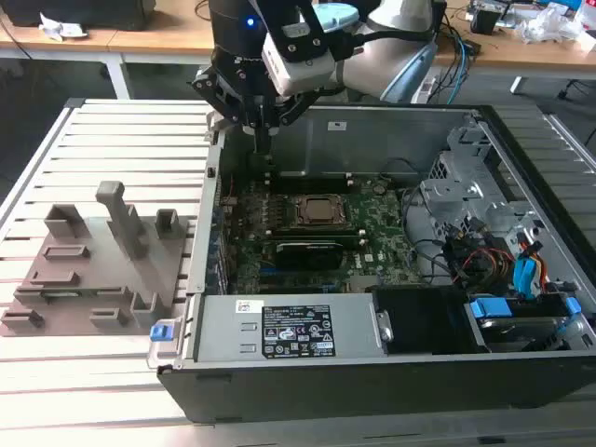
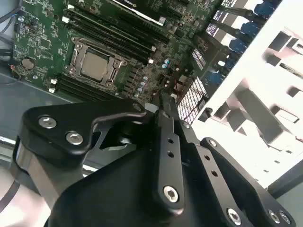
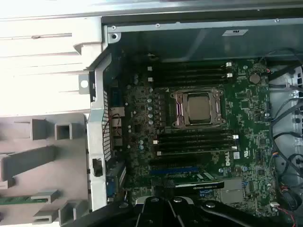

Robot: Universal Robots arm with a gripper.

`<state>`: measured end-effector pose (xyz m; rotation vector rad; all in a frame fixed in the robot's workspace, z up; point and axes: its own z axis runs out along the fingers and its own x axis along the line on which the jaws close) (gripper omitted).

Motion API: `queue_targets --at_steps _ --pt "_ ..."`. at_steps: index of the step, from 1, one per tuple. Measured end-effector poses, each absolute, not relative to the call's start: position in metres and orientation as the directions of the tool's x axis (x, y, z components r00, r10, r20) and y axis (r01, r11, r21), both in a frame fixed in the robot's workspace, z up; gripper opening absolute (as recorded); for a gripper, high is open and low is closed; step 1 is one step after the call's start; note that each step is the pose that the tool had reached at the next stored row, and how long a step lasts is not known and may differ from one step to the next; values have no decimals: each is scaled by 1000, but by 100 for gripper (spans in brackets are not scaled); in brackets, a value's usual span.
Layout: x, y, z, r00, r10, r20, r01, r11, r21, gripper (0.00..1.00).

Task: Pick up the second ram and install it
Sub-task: 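Reach for the second ram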

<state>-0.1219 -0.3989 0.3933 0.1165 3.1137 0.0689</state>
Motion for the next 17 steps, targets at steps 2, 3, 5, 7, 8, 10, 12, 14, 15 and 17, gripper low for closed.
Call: queue_targets --at_steps 2,3,5,7,8,10,12,14,15,17 --pt "-148 -399 393 -997 75 -24 74 996 45 11" --pt "-156 -399 393 -997 75 -24 74 996 45 11" --pt "-162 -399 393 -997 75 -24 74 996 45 11" --pt "-167 -399 393 -997 75 -24 74 996 45 11" --pt "-169 -399 393 -997 75 -24 74 996 45 11" --pt "-174 -399 393 -997 75 -24 74 996 45 11" --pt "-181 -399 393 -997 75 -24 74 996 45 11" --pt "-187 -399 393 -997 75 -24 74 996 45 11" --pt "-198 -399 393 -997 75 -24 74 996 45 11" --pt "-211 -399 393 -997 75 -24 74 996 45 11"
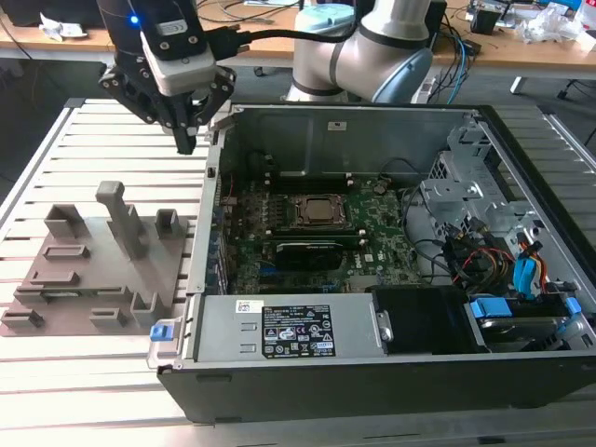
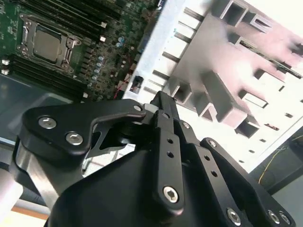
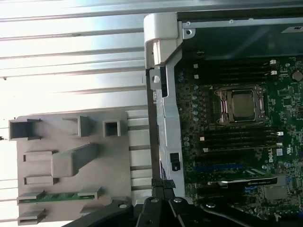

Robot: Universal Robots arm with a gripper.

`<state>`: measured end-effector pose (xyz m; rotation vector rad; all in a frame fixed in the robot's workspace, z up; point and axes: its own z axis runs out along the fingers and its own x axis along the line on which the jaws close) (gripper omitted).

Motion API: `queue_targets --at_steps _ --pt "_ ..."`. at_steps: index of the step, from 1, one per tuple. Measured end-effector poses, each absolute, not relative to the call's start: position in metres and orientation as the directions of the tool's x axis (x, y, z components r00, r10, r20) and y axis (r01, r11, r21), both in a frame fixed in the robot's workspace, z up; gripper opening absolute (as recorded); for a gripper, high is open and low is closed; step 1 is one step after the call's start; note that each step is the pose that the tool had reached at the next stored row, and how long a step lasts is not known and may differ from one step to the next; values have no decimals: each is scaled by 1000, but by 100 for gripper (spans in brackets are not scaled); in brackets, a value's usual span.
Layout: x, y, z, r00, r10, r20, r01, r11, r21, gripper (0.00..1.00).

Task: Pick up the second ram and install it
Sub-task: 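Reach for the second ram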

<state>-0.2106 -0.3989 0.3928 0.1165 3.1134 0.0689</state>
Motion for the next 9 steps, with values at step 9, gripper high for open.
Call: queue_targets --at_steps 9 --pt "-242 -399 392 -997 75 -24 74 996 45 11"
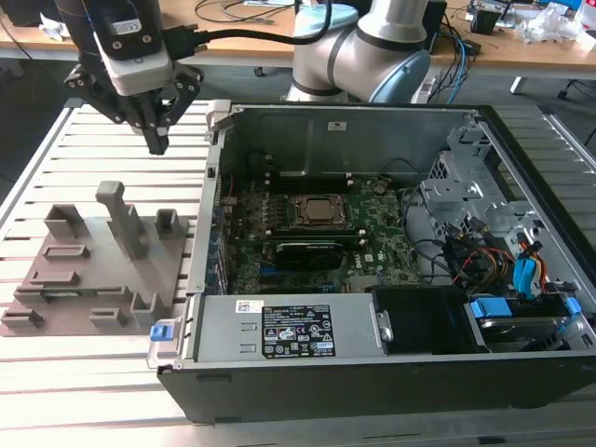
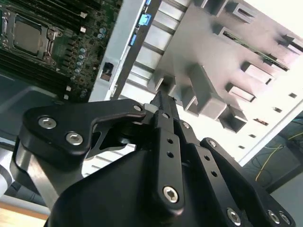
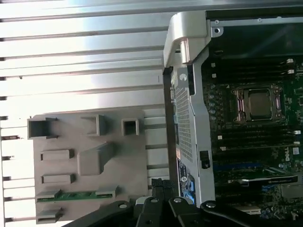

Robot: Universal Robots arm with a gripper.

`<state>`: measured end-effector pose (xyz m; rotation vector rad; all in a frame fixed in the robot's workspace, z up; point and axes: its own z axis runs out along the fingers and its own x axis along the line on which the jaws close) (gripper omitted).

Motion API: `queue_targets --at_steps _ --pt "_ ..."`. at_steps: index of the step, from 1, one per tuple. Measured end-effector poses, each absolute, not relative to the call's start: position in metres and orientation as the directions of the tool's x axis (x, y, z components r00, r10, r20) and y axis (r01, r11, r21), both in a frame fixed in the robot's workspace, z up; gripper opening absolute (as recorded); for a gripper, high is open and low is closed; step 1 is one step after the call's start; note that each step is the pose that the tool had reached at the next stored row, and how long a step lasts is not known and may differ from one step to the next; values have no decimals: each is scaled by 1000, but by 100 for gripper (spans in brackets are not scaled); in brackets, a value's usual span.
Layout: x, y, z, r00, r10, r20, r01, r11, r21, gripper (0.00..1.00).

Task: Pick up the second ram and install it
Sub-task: 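Reach for the second ram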

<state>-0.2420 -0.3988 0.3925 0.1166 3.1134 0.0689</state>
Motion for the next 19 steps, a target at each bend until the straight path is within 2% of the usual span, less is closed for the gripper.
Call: queue_targets --at_steps 19 --pt "-300 -399 391 -997 75 -24 74 996 45 11"
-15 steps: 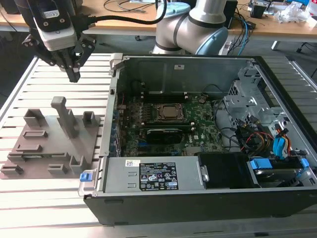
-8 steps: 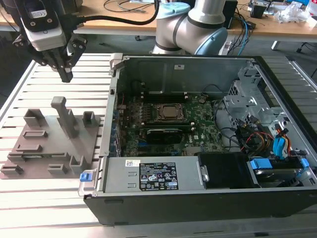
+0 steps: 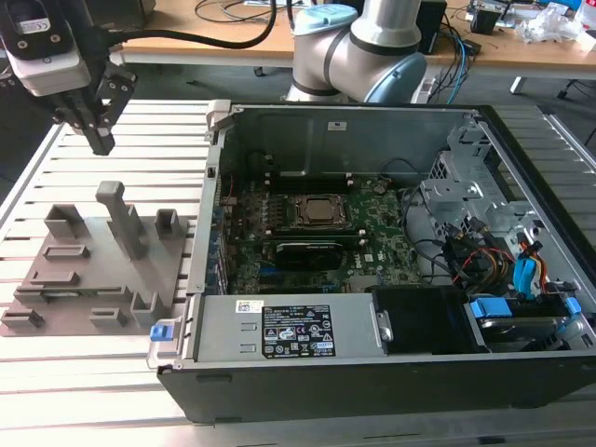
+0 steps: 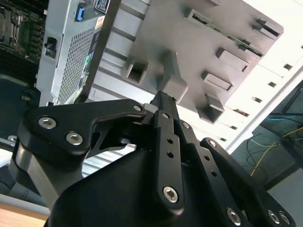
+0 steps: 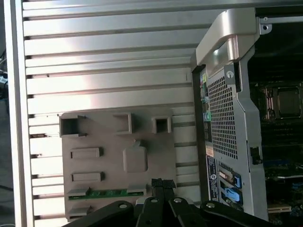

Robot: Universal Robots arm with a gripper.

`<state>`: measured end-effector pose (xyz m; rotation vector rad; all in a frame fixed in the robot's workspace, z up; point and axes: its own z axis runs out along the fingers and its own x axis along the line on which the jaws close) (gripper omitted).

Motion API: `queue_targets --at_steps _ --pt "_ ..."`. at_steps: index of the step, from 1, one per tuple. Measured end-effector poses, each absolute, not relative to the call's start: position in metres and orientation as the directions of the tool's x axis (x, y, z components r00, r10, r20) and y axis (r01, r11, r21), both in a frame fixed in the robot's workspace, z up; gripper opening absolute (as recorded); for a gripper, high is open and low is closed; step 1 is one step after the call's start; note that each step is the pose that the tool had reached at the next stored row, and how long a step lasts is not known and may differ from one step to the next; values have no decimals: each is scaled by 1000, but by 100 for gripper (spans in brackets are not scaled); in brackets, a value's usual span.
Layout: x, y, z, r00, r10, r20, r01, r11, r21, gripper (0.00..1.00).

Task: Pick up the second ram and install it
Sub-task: 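Reach for the second ram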

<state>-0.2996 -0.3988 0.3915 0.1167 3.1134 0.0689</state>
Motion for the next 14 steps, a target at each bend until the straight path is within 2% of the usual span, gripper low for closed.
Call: queue_targets --at_steps 14 --pt "-343 -399 391 -997 75 -24 74 996 45 11"
